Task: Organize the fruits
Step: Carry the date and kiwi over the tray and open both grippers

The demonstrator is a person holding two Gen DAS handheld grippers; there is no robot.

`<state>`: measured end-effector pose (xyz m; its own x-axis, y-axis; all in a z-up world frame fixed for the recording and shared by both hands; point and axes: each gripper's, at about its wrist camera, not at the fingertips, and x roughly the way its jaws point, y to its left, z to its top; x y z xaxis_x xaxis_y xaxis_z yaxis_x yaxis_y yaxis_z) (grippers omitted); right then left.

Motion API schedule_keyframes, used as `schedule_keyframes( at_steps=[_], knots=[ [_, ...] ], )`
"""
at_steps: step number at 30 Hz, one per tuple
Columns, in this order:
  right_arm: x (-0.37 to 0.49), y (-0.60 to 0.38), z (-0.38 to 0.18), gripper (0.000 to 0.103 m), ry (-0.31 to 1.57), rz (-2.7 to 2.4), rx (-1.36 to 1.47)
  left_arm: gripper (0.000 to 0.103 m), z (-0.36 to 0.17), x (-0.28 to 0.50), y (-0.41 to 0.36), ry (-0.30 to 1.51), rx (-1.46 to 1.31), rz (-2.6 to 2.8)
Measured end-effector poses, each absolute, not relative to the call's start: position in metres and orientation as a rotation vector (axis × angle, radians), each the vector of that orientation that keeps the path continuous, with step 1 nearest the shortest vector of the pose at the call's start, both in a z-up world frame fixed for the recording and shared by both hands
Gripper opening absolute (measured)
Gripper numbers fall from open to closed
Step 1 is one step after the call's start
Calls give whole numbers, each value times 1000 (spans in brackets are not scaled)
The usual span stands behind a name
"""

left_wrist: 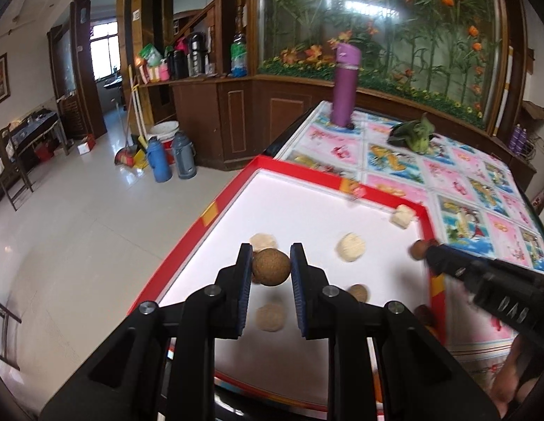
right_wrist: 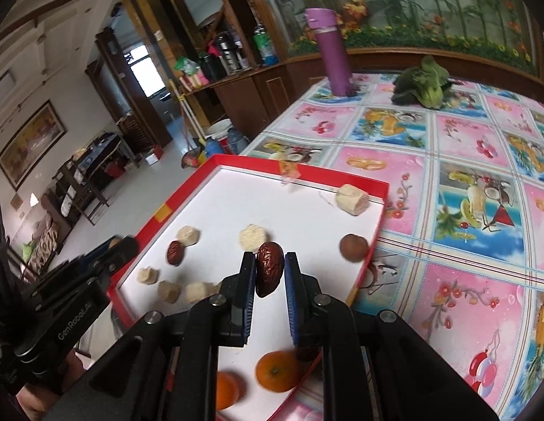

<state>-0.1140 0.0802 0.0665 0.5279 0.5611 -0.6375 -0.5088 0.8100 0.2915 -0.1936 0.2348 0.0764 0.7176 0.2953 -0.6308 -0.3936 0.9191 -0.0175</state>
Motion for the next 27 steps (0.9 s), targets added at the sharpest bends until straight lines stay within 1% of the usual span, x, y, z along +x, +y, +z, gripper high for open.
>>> schedule_keyframes(
  at_steps=[4,17,27],
  knots=[
    [-106,81,60,14,822,640,104,23,66,-190,242,697,-157,396],
    [-101,116,48,14,840,694,47,24,51,-172,245,750,-129,420],
    [-94,114,36,15,876,691,47,24,41,-163,239,780,-106,434]
  ],
)
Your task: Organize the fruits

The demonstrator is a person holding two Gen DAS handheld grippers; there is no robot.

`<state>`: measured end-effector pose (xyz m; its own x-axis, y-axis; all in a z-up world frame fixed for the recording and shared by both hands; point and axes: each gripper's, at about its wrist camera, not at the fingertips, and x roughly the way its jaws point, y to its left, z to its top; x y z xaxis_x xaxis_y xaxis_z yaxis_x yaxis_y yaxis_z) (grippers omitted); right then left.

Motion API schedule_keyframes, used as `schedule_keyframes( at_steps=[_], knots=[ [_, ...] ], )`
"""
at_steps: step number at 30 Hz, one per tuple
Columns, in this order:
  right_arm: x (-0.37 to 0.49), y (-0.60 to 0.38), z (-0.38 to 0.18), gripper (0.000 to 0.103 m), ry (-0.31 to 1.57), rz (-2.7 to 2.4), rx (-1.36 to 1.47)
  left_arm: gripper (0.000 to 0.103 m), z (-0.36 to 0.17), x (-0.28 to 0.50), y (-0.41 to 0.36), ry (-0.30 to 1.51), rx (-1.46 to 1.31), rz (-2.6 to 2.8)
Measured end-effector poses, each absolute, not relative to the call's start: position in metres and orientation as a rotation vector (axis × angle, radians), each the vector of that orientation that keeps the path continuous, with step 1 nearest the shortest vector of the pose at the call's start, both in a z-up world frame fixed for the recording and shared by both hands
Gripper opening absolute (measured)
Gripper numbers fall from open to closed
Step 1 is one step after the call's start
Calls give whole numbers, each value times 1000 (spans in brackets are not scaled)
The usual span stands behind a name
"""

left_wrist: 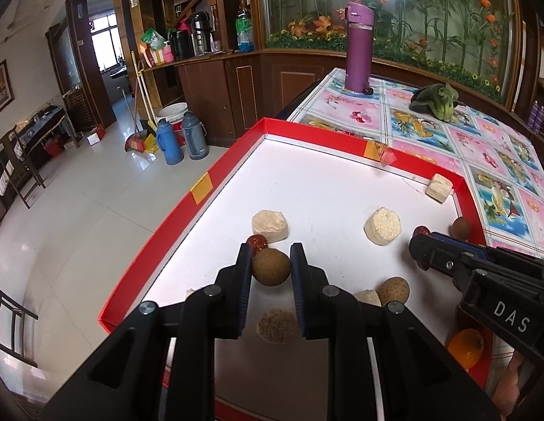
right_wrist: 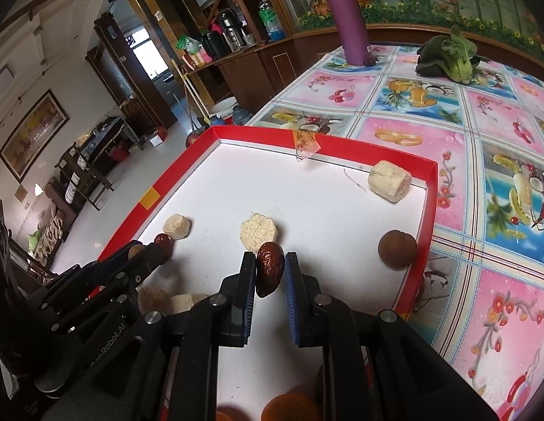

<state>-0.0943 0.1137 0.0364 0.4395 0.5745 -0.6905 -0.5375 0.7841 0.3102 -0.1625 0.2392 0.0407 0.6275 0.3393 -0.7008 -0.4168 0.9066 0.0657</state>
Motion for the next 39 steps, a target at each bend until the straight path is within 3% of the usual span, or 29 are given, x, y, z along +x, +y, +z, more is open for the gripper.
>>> schedule_keyframes(
  at_steps=[9,10,12,14,17,22,25,28,35,39],
  knots=[
    [-98,116,36,16,879,696,19,24,37,-157,236,797,-92,462],
    [-98,116,35,18,882,694,15,24,37,-157,236,797,-91,463],
    [-99,115,37,33,883,697,21,25,38,-157,234,800,-88,461],
    [-101,113,41,50,868,699,24,40,40,-158,232,799,-84,460],
    [-110,106,52,50,819,695,18,62,48,-166,225,763,-65,476],
    [-131,86,70,51,760,688,37,86,71,-188,214,682,-28,515],
    [-155,78,82,51,702,676,-4,88,89,-209,209,626,-60,508],
    [-181,72,93,52,638,677,-32,103,109,-234,203,559,-58,530],
    [-241,55,116,70,505,688,-45,103,141,-293,186,438,-24,597],
    [-271,50,124,75,444,688,-87,103,147,-314,184,449,-60,566]
  ],
)
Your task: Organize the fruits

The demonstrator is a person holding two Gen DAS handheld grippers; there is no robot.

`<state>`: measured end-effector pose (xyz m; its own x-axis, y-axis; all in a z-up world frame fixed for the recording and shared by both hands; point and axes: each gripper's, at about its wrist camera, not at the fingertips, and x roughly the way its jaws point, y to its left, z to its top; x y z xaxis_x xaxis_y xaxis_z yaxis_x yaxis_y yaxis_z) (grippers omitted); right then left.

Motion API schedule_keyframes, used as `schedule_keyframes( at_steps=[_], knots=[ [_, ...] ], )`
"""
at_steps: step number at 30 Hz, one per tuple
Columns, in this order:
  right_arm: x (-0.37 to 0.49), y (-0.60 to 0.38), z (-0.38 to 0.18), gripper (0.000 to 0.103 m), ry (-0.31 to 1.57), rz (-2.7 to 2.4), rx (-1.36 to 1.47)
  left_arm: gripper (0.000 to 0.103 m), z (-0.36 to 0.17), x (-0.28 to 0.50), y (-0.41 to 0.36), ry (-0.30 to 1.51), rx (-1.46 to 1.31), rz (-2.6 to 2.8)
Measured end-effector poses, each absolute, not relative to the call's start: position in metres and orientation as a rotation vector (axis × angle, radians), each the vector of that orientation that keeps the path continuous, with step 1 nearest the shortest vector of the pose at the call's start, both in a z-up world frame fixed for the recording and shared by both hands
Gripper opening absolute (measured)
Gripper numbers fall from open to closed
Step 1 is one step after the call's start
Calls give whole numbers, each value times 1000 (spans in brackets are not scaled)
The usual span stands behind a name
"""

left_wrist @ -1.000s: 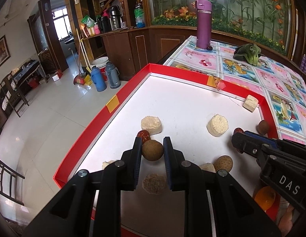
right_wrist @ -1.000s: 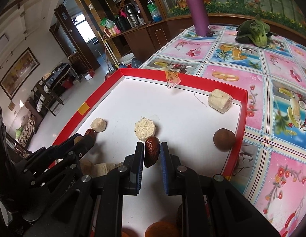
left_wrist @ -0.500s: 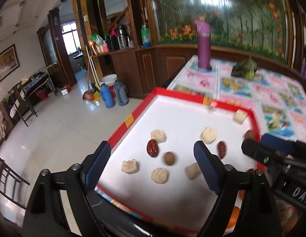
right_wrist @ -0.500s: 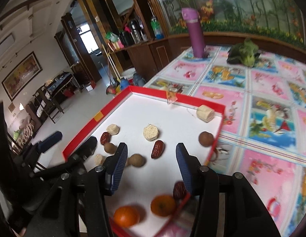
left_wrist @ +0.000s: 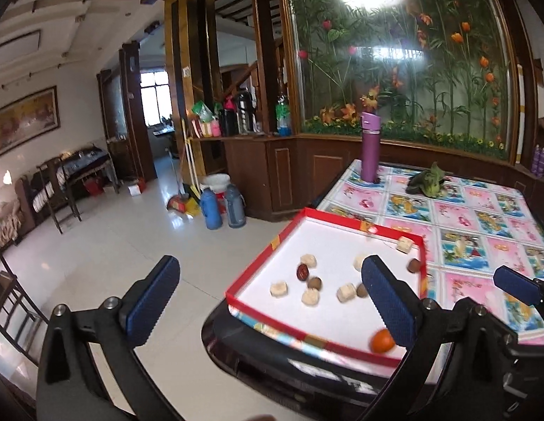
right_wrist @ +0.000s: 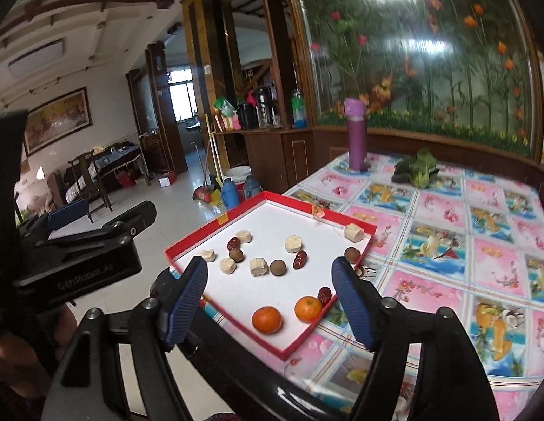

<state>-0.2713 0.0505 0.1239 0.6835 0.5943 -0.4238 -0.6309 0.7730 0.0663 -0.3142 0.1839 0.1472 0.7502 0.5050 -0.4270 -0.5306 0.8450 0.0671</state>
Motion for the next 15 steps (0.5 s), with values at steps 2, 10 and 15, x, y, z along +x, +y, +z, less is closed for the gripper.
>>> schedule_keyframes(
  at_steps=[2,10,15],
  knots=[
    [-282,47,125,78,426,684,-92,103,149,-321,183,457,-70,561],
    [-300,51,119,78,424,701,-122,103,154,-347,173,410,-46,563],
    [-306,58,118,78,402,708,-164,103,154,-350,170,409,-45,551]
  ],
)
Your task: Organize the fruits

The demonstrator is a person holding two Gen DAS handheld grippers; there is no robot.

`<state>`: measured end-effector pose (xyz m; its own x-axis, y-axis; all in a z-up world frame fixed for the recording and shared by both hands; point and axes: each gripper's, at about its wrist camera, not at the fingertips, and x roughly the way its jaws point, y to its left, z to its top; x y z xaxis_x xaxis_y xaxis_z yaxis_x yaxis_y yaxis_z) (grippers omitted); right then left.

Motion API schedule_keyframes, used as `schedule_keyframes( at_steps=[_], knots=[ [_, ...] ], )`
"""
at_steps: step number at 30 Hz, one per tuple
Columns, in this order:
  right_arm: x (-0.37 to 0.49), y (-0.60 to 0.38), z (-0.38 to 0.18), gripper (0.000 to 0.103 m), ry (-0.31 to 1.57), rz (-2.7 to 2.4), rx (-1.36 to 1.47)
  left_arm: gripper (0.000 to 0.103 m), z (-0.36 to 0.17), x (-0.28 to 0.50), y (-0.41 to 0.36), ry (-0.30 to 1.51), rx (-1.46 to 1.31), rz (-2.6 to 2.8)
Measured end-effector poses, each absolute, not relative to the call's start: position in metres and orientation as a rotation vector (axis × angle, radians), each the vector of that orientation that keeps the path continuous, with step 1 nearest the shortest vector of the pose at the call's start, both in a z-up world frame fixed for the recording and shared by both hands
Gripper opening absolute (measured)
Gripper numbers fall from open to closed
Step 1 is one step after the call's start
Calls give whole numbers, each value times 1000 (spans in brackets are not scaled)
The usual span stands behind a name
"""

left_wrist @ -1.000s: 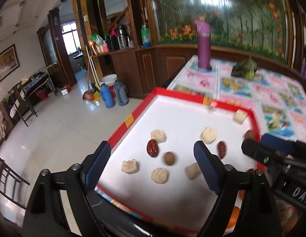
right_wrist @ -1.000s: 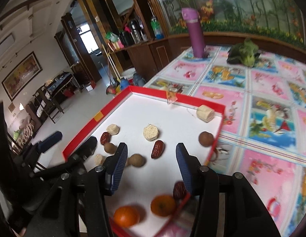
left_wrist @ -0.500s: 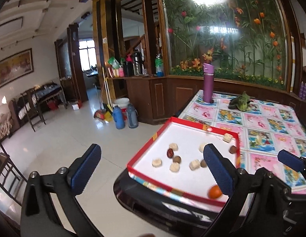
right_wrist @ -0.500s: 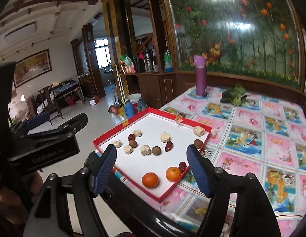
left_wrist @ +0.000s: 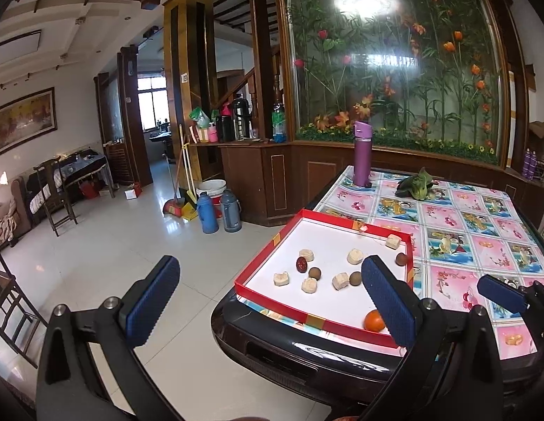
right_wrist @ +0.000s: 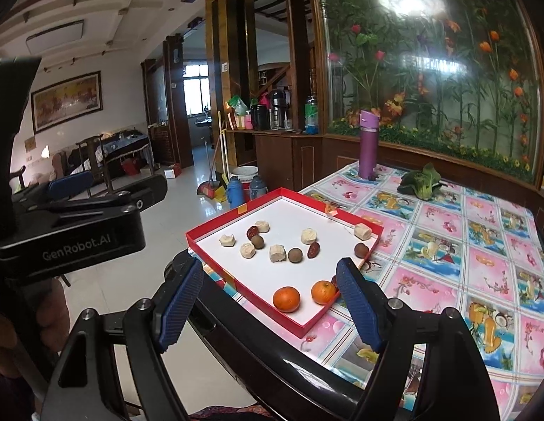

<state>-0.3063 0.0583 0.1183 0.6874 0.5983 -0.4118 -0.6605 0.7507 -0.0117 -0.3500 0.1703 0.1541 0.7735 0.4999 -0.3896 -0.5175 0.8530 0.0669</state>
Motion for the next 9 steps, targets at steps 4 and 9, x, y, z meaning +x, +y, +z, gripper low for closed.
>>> schedule_keyframes(
  at_steps=[4,9],
  knots=[
    [-302,58,115,78,414,700,-158,103,154,-350,171,405,-56,532],
    [-288,50,111,78,459,687,-101,103,155,-347,169,388,-63,495]
  ],
)
